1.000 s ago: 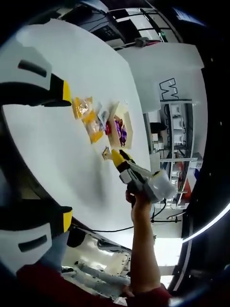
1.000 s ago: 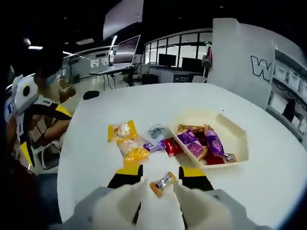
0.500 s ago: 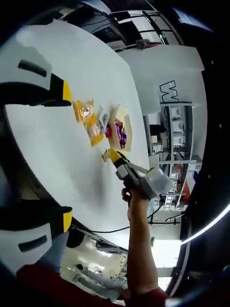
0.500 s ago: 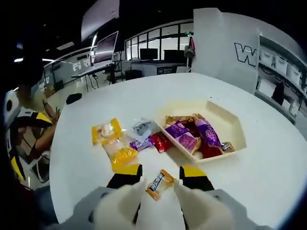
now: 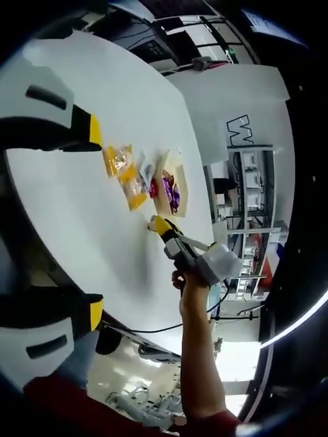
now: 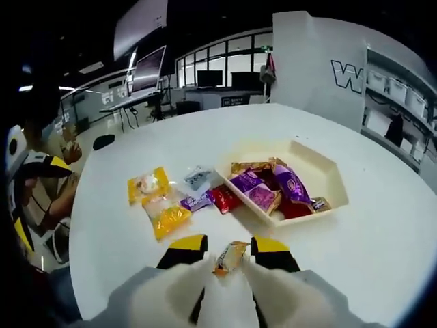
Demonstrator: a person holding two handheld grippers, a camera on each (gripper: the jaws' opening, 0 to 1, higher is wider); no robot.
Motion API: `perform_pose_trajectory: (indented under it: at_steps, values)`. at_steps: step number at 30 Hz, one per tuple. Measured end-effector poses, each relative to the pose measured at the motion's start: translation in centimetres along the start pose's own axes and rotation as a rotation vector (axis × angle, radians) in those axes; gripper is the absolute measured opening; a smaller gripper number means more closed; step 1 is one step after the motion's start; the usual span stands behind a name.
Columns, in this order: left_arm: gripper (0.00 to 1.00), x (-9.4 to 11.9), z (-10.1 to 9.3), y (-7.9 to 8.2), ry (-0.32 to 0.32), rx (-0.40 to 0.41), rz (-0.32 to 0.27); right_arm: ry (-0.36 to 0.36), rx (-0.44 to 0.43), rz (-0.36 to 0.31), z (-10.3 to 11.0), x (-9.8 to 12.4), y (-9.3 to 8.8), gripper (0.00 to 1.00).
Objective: Place the target food into the container with the food tongs after gripping and lifting it, then release it inside without dropping or visibly crushing the food.
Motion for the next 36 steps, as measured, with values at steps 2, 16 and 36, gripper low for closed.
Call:
perform_pose_trajectory:
  at_steps: [2, 16, 36]
  values:
    - [0.83, 0.0, 0.0, 0.0, 0.0, -0.003, 0.002, 0.005, -0.016, -0.008, 0.0, 0.2, 0.2, 0.19]
    - [0.83, -0.3, -0.5, 0.2, -0.014, -0.014, 0.005, -0.006, -0.041, -0.021, -0.2, 0.7, 0.1, 0.23]
    - [0.83, 0.2, -0.1, 0.0, 0.0, -0.013, 0.003, -0.031, -0.057, -0.043, 0.5, 0.5, 1.4, 0.18]
Point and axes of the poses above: the point that each gripper's makers call its tool centre point, and the gripper's own axes: x roughly backward along the fingers, z roughly to its left, y roughly out of its top, the point moved 3 cm from there along x, roughly backward along the fingers, and after that the axes turned 5 degrees about -y, right-handed, at the moved point
